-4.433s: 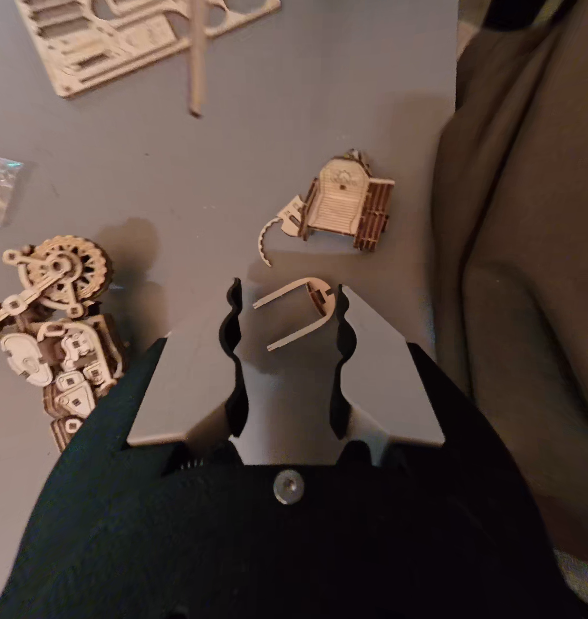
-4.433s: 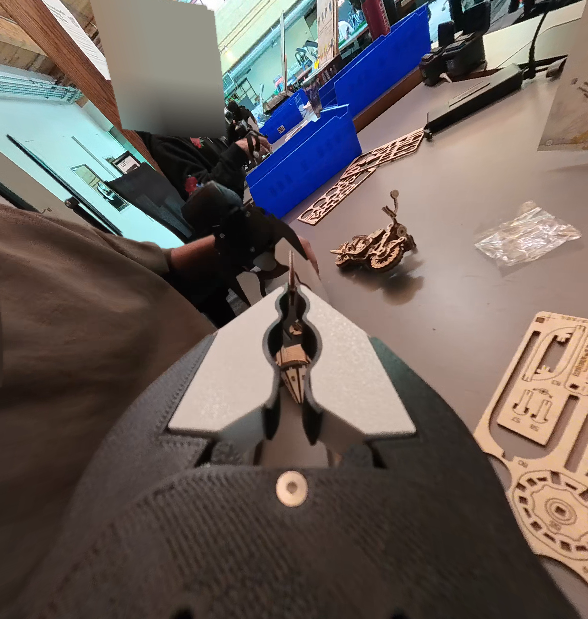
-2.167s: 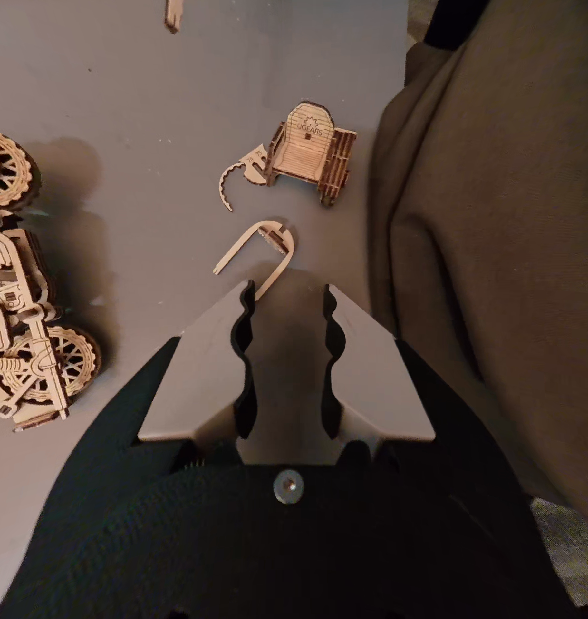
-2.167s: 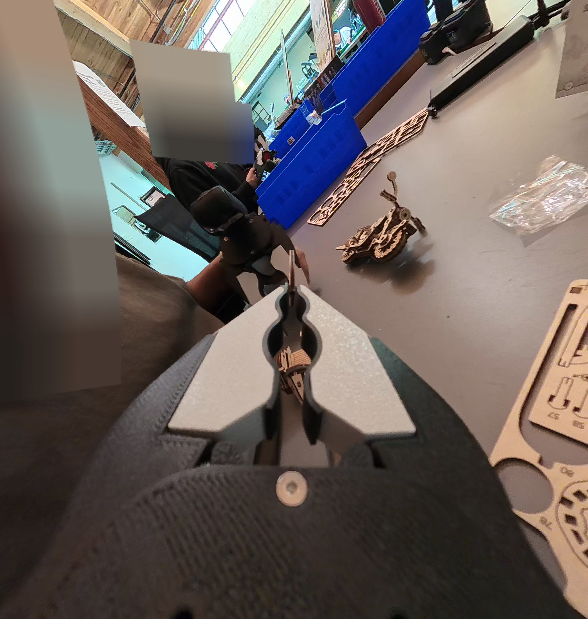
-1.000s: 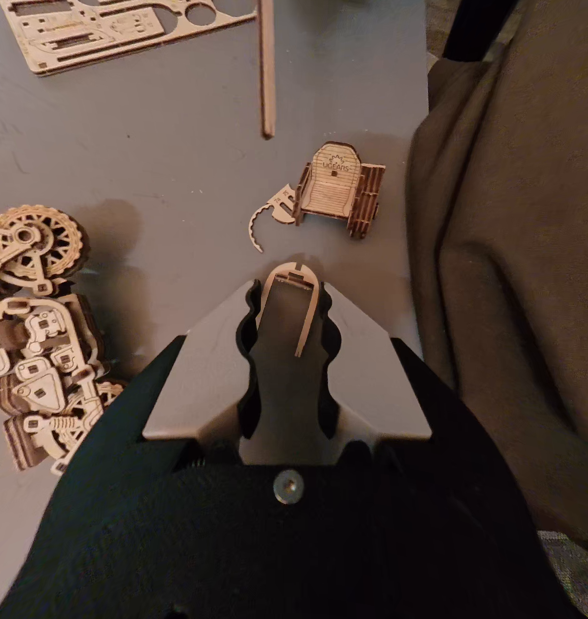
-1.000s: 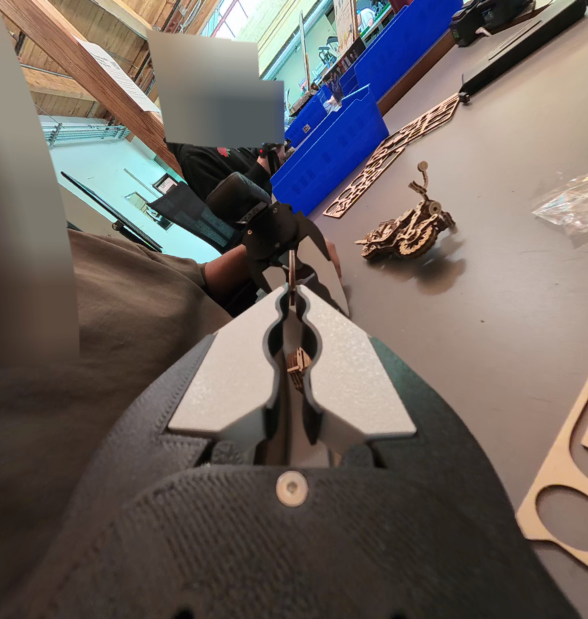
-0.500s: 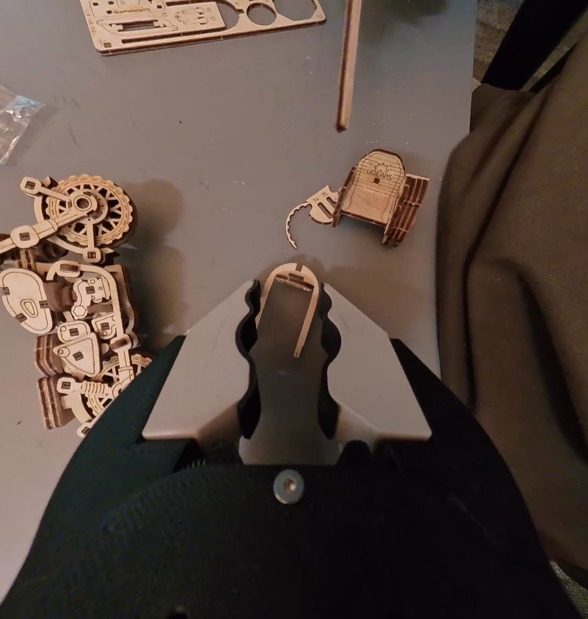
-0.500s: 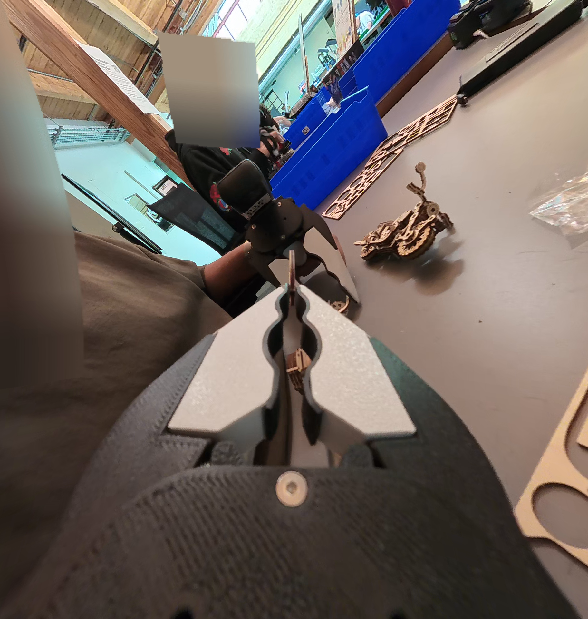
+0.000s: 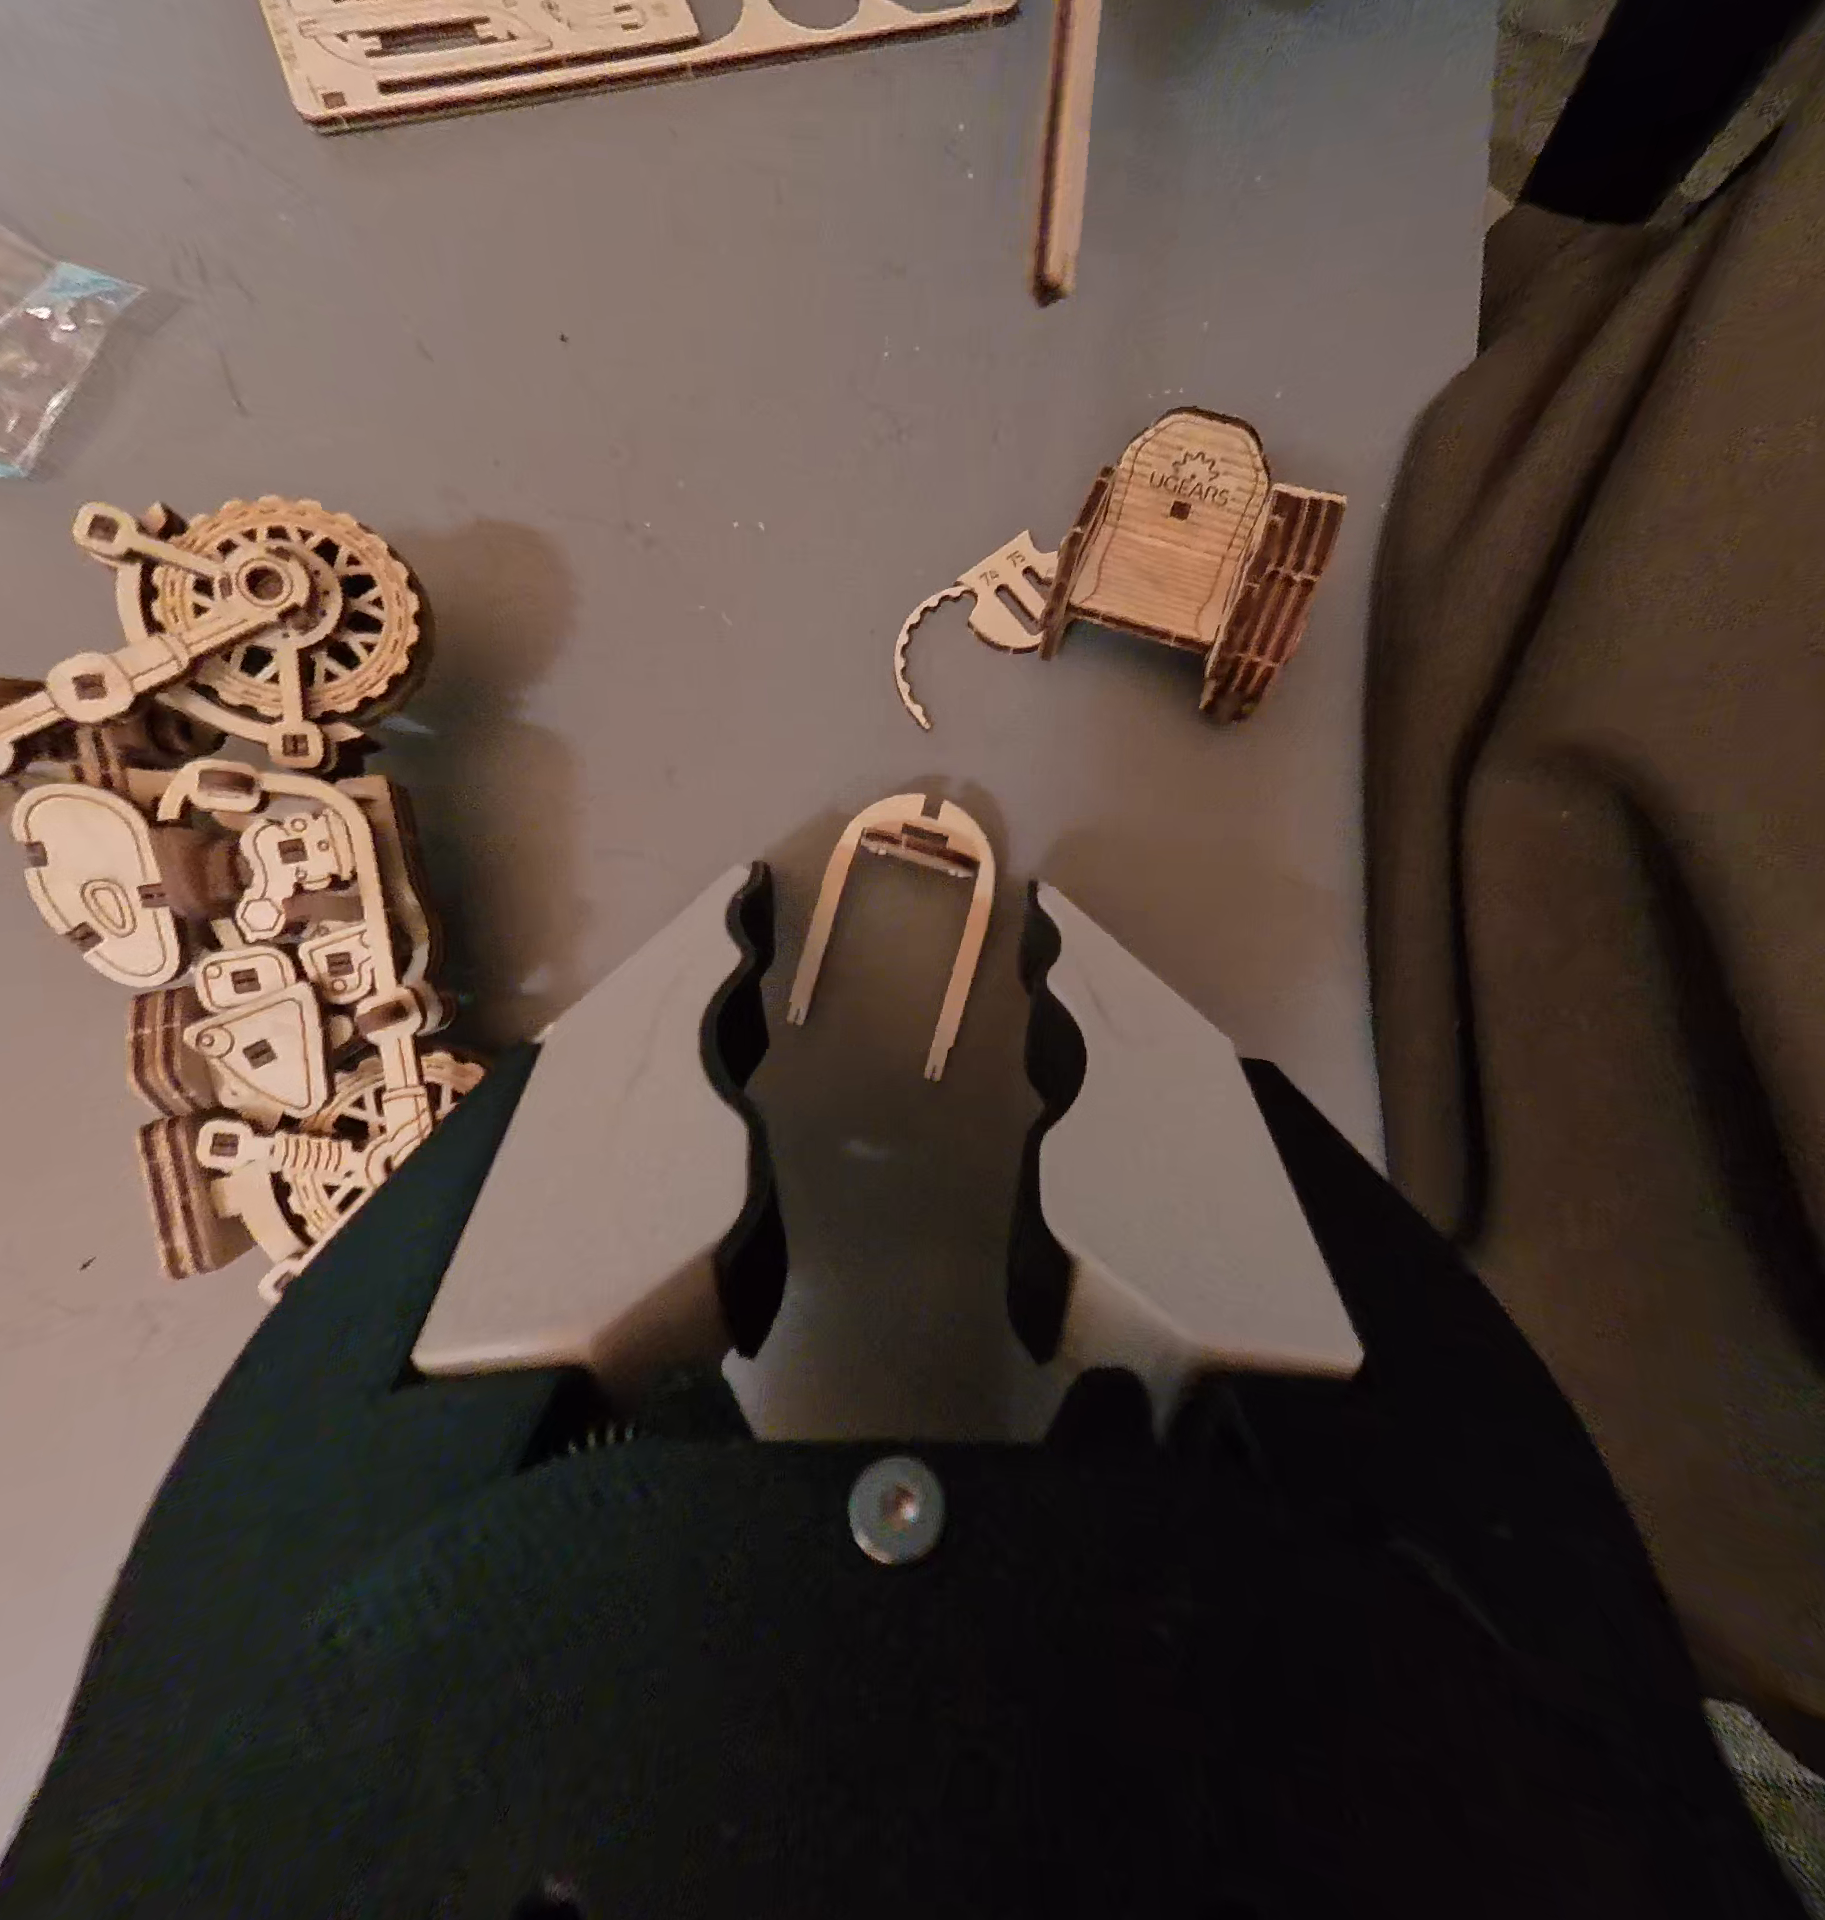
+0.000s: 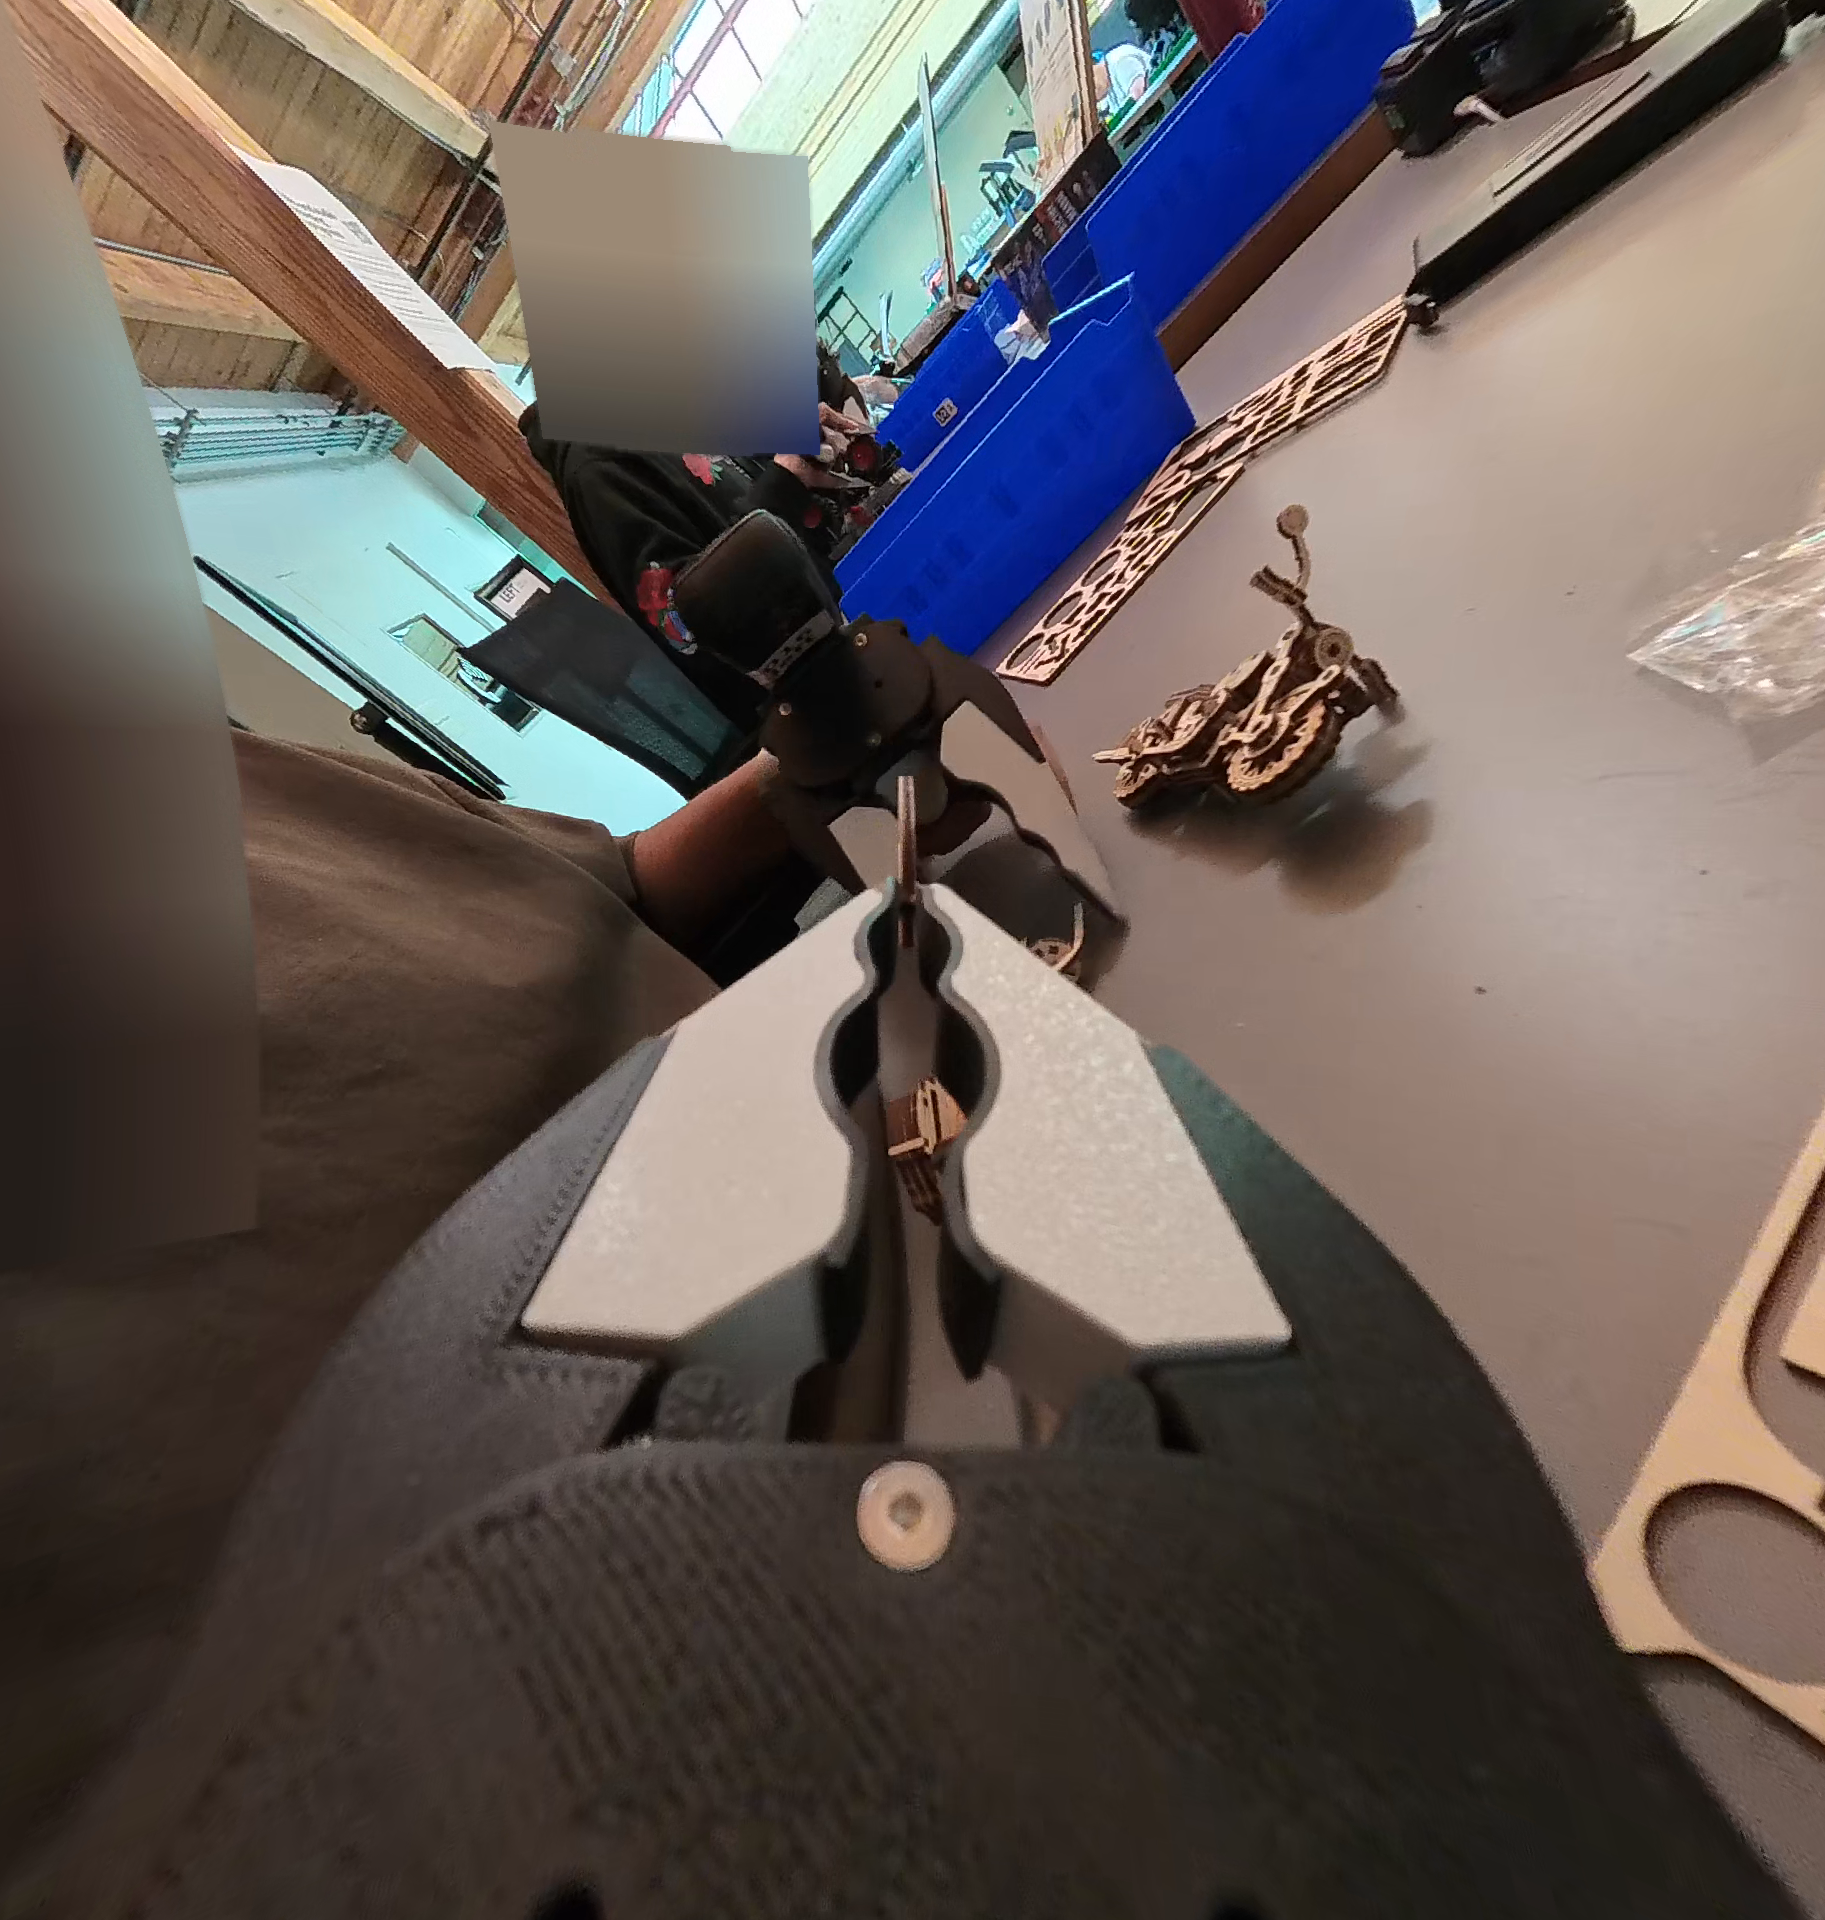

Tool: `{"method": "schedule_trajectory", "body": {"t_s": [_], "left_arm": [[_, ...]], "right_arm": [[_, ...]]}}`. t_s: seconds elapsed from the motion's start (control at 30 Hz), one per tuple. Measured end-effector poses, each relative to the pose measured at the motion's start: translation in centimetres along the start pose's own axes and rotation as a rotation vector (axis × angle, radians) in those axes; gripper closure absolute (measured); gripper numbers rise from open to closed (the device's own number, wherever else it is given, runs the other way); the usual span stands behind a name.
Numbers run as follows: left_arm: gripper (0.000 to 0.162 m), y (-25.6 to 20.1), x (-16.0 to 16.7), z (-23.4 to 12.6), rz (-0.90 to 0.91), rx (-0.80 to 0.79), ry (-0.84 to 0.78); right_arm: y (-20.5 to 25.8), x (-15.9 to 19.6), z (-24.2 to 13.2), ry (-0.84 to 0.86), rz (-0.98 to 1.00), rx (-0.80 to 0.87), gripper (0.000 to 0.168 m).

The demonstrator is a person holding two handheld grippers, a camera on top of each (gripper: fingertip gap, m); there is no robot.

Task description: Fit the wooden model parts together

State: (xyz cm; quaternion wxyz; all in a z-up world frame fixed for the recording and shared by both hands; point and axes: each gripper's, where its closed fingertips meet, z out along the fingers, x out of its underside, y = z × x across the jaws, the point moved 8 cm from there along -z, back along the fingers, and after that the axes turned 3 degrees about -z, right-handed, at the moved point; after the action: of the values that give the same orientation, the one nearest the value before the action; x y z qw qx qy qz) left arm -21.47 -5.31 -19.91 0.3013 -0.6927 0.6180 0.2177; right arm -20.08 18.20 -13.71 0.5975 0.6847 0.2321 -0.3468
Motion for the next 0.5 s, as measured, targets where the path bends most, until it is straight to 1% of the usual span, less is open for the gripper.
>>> {"method": "schedule_trajectory", "body": {"t_s": [0.3,0.5], "left_arm": [[0.115,-0.09,-0.13,0.48,0.026,0.003,-0.008],[0.124,0.04,-0.01,0.35,0.025,-0.003,-0.007]], "right_arm": [[0.01,0.03,0.03,0.002,0.006,-0.003,0.168],[0.03,0.05,0.06,0.003,0.008,-0.006,0.168]]}}
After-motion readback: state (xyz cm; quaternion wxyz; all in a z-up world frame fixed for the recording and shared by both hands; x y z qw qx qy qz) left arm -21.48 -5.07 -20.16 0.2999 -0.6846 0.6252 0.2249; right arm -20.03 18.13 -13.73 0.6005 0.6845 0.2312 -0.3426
